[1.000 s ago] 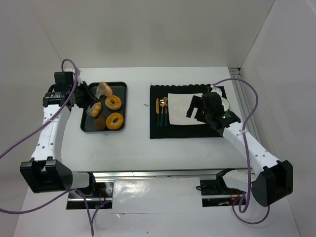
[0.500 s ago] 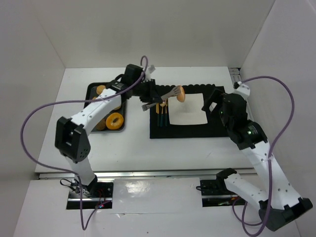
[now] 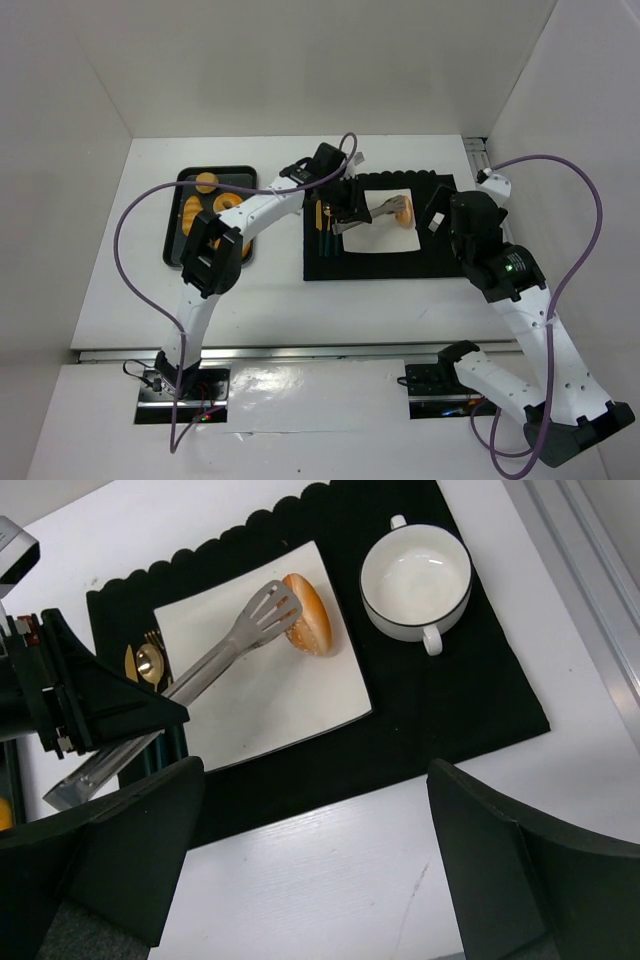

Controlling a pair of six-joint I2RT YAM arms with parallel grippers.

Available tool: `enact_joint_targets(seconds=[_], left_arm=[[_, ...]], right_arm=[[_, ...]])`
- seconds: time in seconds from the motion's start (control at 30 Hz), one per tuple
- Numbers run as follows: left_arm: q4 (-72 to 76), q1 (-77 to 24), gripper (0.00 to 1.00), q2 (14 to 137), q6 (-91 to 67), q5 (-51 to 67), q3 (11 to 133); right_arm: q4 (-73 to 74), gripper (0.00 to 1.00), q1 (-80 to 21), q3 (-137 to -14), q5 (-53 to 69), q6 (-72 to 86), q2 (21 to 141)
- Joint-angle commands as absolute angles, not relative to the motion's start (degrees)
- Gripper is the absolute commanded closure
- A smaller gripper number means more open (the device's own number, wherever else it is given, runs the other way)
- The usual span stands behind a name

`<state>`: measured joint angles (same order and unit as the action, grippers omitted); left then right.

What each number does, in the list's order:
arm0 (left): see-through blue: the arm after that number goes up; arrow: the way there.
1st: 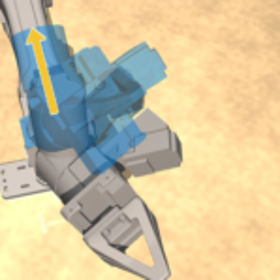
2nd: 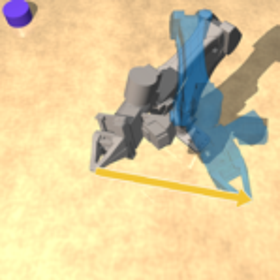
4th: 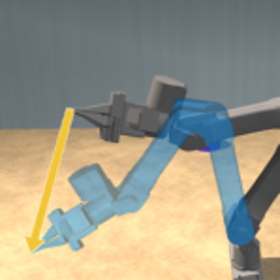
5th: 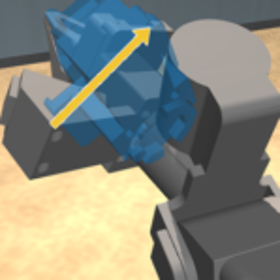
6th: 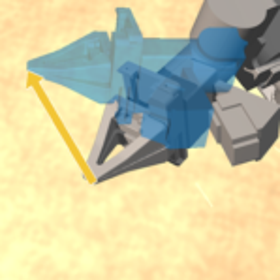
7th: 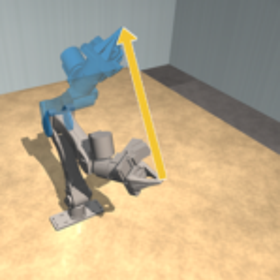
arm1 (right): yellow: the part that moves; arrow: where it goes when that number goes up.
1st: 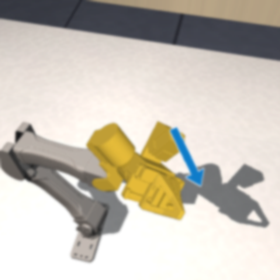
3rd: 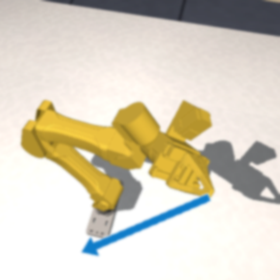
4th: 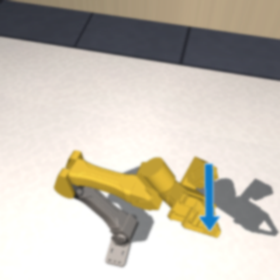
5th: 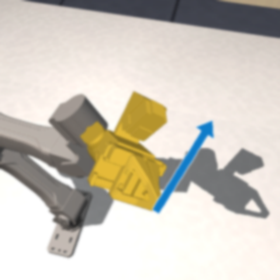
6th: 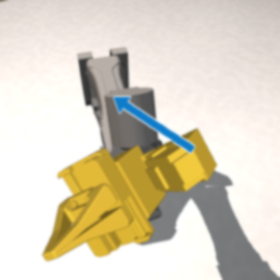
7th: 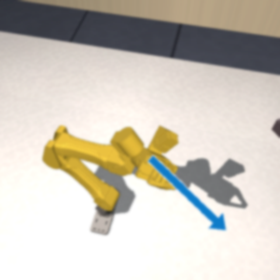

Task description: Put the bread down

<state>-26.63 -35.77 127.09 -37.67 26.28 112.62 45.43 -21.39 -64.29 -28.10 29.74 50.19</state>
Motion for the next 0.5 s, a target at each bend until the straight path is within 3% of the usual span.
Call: enact_joint_targets(seconds=[0.0, 0.1, 0.47], left_arm=[[-27.5, -35.2, 0.56, 124.2, -37.0, 24.4, 114.3], [-28.0, -35.2, 0.42, 122.0, -36.0, 24.4, 112.9], [-29.7, -31.6, 0.42, 110.0, -34.2, 20.7, 106.6]], right_arm=[[47.2, 0.01, -21.8, -65.4, -29.5, 29.5, 49.5], [46.7, 0.01, -21.8, -64.9, -29.5, 30.1, 50.0], [45.6, 0.01, -21.8, -63.2, -27.9, 30.6, 50.0]])
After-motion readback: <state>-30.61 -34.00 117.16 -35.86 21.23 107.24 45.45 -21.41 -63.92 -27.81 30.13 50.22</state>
